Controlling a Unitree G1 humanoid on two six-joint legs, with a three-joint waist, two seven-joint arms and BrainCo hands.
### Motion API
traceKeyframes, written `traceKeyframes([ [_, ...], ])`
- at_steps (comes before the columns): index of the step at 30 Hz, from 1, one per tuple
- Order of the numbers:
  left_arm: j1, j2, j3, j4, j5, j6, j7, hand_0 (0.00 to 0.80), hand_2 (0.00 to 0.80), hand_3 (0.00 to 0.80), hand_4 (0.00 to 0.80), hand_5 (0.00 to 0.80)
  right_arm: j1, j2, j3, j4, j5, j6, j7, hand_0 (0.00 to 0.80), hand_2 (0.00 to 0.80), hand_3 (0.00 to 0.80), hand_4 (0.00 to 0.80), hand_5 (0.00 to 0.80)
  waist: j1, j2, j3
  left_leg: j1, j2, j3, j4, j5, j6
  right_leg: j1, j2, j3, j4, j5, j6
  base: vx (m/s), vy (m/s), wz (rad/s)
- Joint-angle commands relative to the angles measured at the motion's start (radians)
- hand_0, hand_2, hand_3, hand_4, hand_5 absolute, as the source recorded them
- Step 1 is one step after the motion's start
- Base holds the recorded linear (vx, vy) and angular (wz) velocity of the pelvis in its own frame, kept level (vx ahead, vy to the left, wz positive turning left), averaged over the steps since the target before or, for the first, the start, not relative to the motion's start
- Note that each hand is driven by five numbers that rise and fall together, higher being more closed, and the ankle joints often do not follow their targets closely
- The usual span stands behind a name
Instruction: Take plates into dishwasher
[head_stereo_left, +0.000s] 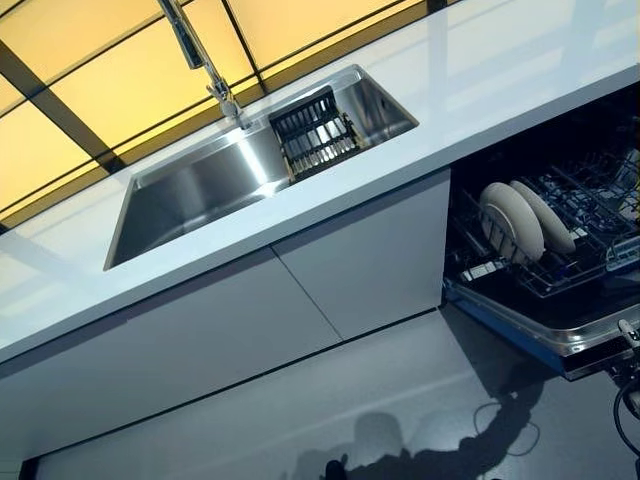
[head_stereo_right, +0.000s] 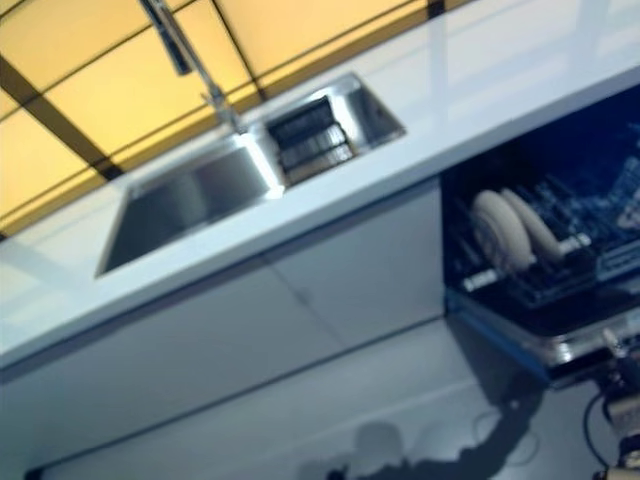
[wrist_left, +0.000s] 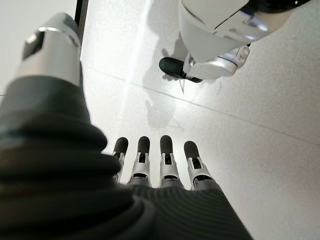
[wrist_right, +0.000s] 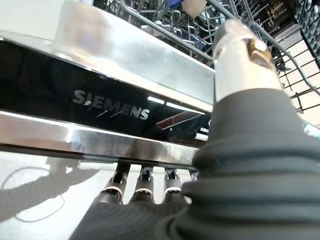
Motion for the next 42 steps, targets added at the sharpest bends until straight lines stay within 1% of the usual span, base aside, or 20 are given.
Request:
traceKeyframes([
  [1, -0.058, 0.085, -0.010, 0.001, -0.001, -0.011, 0.024, 0.000, 0.000, 0.000, 0.000, 0.000, -0.401, -0.057, 0.083, -0.169, -0.006, -0.047, 0.146, 0.000, 0.000, 0.000, 0.000, 0.000, 0.107, -0.085, -0.056, 0.059, 0.033, -0.042, 0.016, -0.053, -0.010, -0.114, 0.049, -0.022, 0.171, -0.024, -0.103, 0.065, -0.054, 0.00],
  [9, -0.049, 0.115, 0.007, 0.032, 0.051, -0.013, 0.019, 0.000, 0.000, 0.000, 0.000, 0.000, -0.376, -0.065, 0.057, -0.152, 0.016, -0.047, 0.142, 0.000, 0.000, 0.000, 0.000, 0.000, 0.131, -0.130, -0.093, 0.084, 0.048, -0.052, 0.018, -0.058, -0.012, -0.053, 0.062, -0.046, 0.142, -0.018, -0.098, 0.081, -0.061, 0.06],
  [14, -0.045, 0.135, 0.016, 0.051, 0.081, -0.017, 0.007, 0.000, 0.000, 0.000, 0.000, 0.000, -0.346, -0.064, 0.037, -0.144, 0.027, -0.046, 0.145, 0.000, 0.000, 0.000, 0.000, 0.000, 0.138, -0.155, -0.108, 0.094, 0.058, -0.053, 0.017, -0.059, -0.015, -0.026, 0.068, -0.058, 0.126, -0.013, -0.093, 0.060, -0.058, 0.11],
  [20, -0.044, 0.150, 0.025, 0.059, 0.107, -0.027, 0.003, 0.000, 0.000, 0.000, 0.000, 0.000, -0.319, -0.052, 0.022, -0.143, 0.036, -0.057, 0.127, 0.000, 0.000, 0.000, 0.000, 0.000, 0.143, -0.178, -0.119, 0.100, 0.066, -0.052, 0.013, -0.061, -0.016, -0.005, 0.074, -0.064, 0.106, -0.008, -0.088, 0.035, -0.037, 0.09],
  [24, -0.045, 0.157, 0.037, 0.074, 0.122, -0.030, -0.004, 0.000, 0.000, 0.000, 0.000, 0.000, -0.281, -0.043, 0.007, -0.131, 0.001, -0.044, 0.107, 0.000, 0.000, 0.000, 0.000, 0.000, 0.140, -0.196, -0.131, 0.107, 0.074, -0.047, 0.009, -0.063, -0.020, 0.012, 0.078, -0.064, 0.087, 0.000, -0.080, 0.034, -0.016, 0.03],
  [26, -0.045, 0.158, 0.037, 0.074, 0.122, -0.030, -0.004, 0.000, 0.000, 0.000, 0.000, 0.000, -0.278, -0.042, 0.005, -0.131, 0.000, -0.044, 0.108, 0.000, 0.000, 0.000, 0.000, 0.000, 0.140, -0.197, -0.131, 0.107, 0.074, -0.047, 0.009, -0.063, -0.020, 0.014, 0.078, -0.064, 0.085, 0.001, -0.080, 0.021, 0.001, 0.09],
  [29, -0.047, 0.154, 0.051, 0.089, 0.128, -0.032, -0.017, 0.000, 0.000, 0.000, 0.000, 0.000, -0.208, -0.005, 0.012, -0.105, -0.082, -0.027, 0.102, 0.000, 0.000, 0.000, 0.000, 0.000, 0.130, -0.218, -0.152, 0.111, 0.077, -0.041, -0.005, -0.063, -0.022, 0.038, 0.089, -0.049, 0.031, 0.024, -0.070, 0.043, 0.022, 0.06],
  [33, -0.054, 0.147, 0.058, 0.099, 0.126, -0.039, -0.022, 0.000, 0.000, 0.000, 0.000, 0.000, -0.139, 0.032, 0.010, -0.086, -0.149, -0.033, 0.077, 0.000, 0.000, 0.000, 0.000, 0.000, 0.121, -0.230, -0.164, 0.107, 0.079, -0.036, -0.005, -0.064, -0.024, 0.042, 0.093, -0.035, 0.004, 0.039, -0.063, 0.023, 0.049, 0.00],
  [36, -0.070, 0.134, 0.058, 0.097, 0.117, -0.038, -0.016, 0.000, 0.000, 0.000, 0.000, 0.000, -0.037, 0.111, 0.006, -0.080, -0.182, -0.044, 0.049, 0.000, 0.000, 0.000, 0.000, 0.000, 0.109, -0.239, -0.171, 0.106, 0.085, -0.023, -0.005, -0.063, -0.025, 0.038, 0.098, -0.024, -0.005, 0.048, -0.057, 0.008, 0.081, -0.01],
  [40, -0.102, 0.128, 0.056, 0.099, 0.111, -0.032, -0.017, 0.000, 0.000, 0.000, 0.000, 0.000, 0.064, 0.201, 0.009, -0.048, -0.225, -0.051, 0.080, 0.000, 0.000, 0.000, 0.000, 0.000, 0.104, -0.248, -0.179, 0.107, 0.086, -0.018, -0.005, -0.065, -0.021, 0.033, 0.104, -0.020, -0.005, 0.050, -0.056, 0.011, 0.069, -0.01],
  [42, -0.111, 0.125, 0.056, 0.102, 0.114, -0.034, -0.018, 0.000, 0.000, 0.000, 0.000, 0.000, 0.092, 0.225, 0.011, -0.039, -0.221, -0.048, 0.095, 0.000, 0.000, 0.000, 0.000, 0.000, 0.103, -0.251, -0.181, 0.110, 0.085, -0.017, -0.005, -0.067, -0.018, 0.033, 0.105, -0.017, -0.005, 0.051, -0.057, 0.014, 0.060, -0.01],
])
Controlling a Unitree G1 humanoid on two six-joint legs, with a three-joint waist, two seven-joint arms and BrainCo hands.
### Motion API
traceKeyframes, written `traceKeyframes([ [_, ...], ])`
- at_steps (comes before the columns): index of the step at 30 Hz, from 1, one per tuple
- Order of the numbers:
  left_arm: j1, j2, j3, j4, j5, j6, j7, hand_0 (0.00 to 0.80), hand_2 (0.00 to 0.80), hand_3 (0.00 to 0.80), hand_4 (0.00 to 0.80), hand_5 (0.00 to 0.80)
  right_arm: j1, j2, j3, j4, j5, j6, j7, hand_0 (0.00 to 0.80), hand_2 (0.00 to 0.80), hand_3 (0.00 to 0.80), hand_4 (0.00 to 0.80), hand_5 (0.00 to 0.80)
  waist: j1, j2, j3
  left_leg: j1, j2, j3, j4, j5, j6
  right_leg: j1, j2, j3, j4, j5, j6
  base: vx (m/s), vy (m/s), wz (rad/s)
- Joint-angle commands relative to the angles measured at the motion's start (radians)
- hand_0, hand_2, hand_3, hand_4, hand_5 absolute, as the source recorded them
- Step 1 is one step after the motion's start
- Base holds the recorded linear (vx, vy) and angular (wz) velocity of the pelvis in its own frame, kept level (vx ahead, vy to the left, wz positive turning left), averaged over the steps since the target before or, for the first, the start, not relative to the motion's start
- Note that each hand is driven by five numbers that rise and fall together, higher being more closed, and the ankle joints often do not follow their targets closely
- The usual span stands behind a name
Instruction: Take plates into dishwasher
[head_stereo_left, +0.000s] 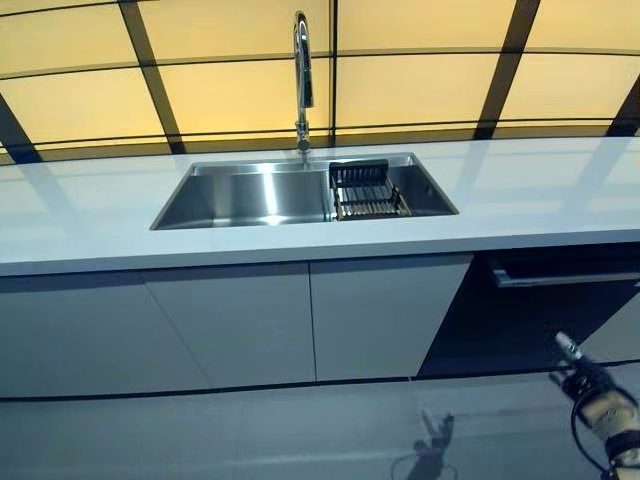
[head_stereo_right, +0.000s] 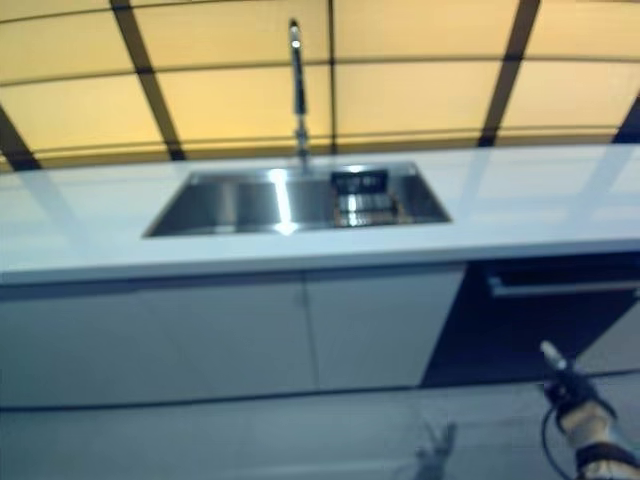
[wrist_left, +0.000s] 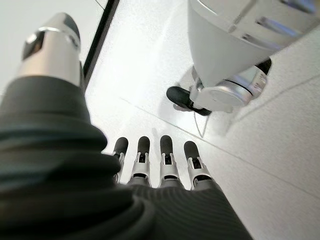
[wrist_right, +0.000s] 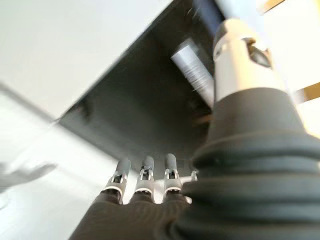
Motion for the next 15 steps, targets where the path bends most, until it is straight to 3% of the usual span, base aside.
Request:
traceKeyframes([
  [1, -0.088, 0.002, 0.016, 0.064, 0.028, -0.019, -0.004, 0.000, 0.000, 0.000, 0.000, 0.000, -0.020, 0.016, 0.012, 0.031, -0.031, -0.047, 0.047, 0.000, 0.000, 0.000, 0.000, 0.000, 0.008, 0.005, -0.015, 0.068, 0.048, 0.049, -0.003, -0.074, -0.004, -0.067, 0.056, 0.037, -0.004, 0.072, -0.033, 0.034, 0.079, 0.00],
  [6, -0.120, -0.023, -0.004, 0.075, 0.028, -0.020, 0.022, 0.000, 0.000, 0.000, 0.000, 0.000, 0.059, 0.121, 0.044, 0.060, -0.058, -0.050, 0.100, 0.000, 0.000, 0.000, 0.000, 0.000, 0.001, -0.002, -0.025, 0.078, 0.049, 0.062, -0.003, -0.079, 0.001, -0.061, 0.052, 0.032, -0.004, 0.074, -0.033, 0.042, 0.061, -0.02],
  [15, -0.148, -0.055, -0.054, 0.139, 0.146, 0.002, 0.049, 0.000, 0.000, 0.000, 0.000, 0.000, 0.183, 0.319, 0.145, 0.063, -0.076, -0.126, 0.175, 0.000, 0.000, 0.000, 0.000, 0.000, 0.006, -0.012, -0.032, 0.083, 0.048, 0.054, -0.003, -0.075, 0.006, -0.028, 0.030, -0.015, -0.004, 0.072, -0.028, 0.027, 0.013, 0.05],
])
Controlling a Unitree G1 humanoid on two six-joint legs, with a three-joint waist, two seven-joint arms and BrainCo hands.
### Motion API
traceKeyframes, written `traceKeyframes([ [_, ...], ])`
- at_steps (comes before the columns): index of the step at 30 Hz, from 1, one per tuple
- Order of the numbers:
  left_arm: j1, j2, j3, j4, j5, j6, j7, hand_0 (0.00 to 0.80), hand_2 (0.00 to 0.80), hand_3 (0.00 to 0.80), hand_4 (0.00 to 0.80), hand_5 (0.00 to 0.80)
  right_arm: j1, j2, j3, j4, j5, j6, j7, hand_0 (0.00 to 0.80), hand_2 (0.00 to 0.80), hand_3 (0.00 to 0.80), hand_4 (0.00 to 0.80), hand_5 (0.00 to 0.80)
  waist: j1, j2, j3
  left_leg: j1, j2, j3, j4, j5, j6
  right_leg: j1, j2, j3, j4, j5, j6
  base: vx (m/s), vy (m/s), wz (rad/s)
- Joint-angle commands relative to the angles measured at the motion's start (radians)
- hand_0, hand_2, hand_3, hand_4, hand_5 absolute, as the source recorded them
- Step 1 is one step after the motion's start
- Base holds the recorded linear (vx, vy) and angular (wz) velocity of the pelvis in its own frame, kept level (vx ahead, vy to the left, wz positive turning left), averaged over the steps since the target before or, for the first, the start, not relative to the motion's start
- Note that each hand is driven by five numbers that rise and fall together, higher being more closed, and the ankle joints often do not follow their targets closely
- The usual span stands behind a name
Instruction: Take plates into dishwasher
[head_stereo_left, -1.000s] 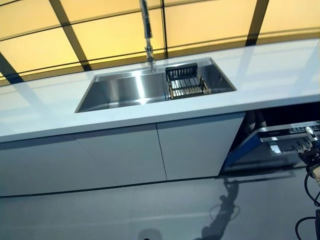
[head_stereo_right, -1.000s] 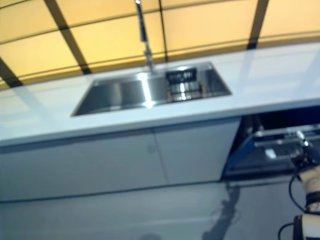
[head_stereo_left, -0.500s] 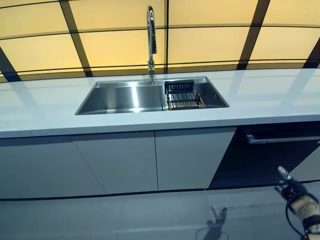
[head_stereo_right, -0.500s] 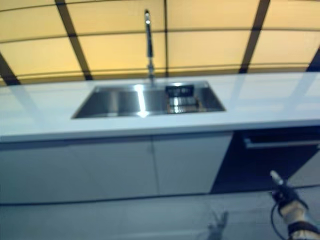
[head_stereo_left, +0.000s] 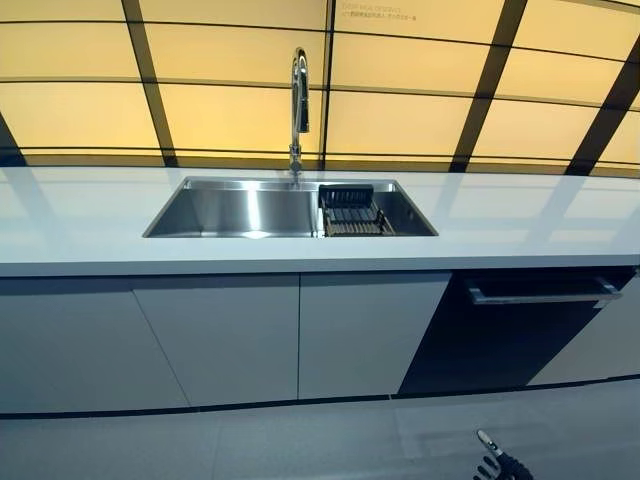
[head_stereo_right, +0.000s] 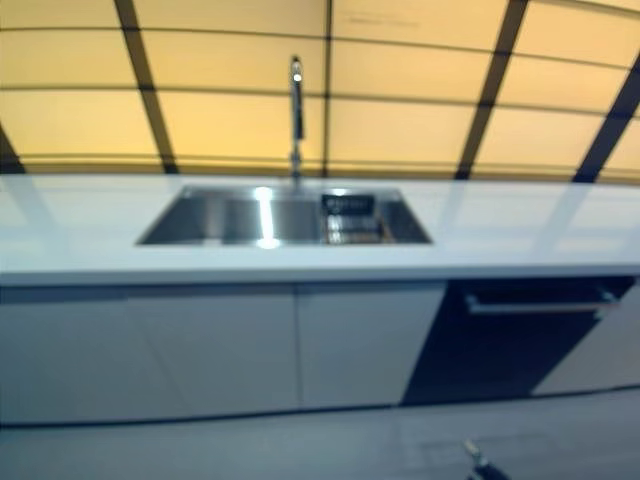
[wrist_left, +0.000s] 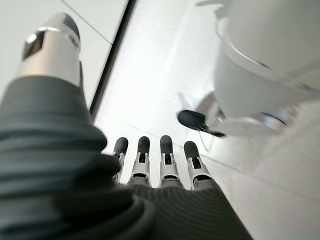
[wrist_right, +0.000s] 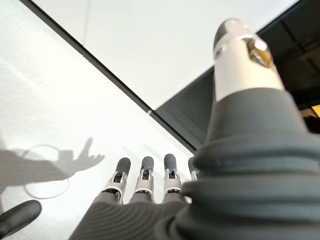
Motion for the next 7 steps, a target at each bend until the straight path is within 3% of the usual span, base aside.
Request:
traceKeyframes([
  [1, -0.059, -0.039, -0.011, 0.057, 0.070, 0.006, 0.019, 0.000, 0.000, 0.000, 0.000, 0.000, -0.041, 0.027, 0.009, 0.002, 0.028, -0.064, 0.041, 0.000, 0.000, 0.000, 0.000, 0.000, 0.016, 0.036, 0.014, 0.077, 0.029, 0.035, 0.003, -0.068, 0.005, -0.049, 0.016, -0.012, -0.004, 0.083, -0.014, 0.012, 0.003, 0.06],
  [7, -0.055, -0.082, -0.014, 0.085, 0.058, 0.027, 0.015, 0.000, 0.000, 0.000, 0.000, 0.000, -0.004, 0.111, 0.048, 0.018, 0.032, -0.060, 0.029, 0.000, 0.000, 0.000, 0.000, 0.000, 0.026, 0.033, 0.004, 0.080, 0.035, 0.035, 0.003, -0.071, 0.004, -0.038, 0.009, -0.025, -0.004, 0.077, -0.009, 0.017, 0.000, 0.05],
])
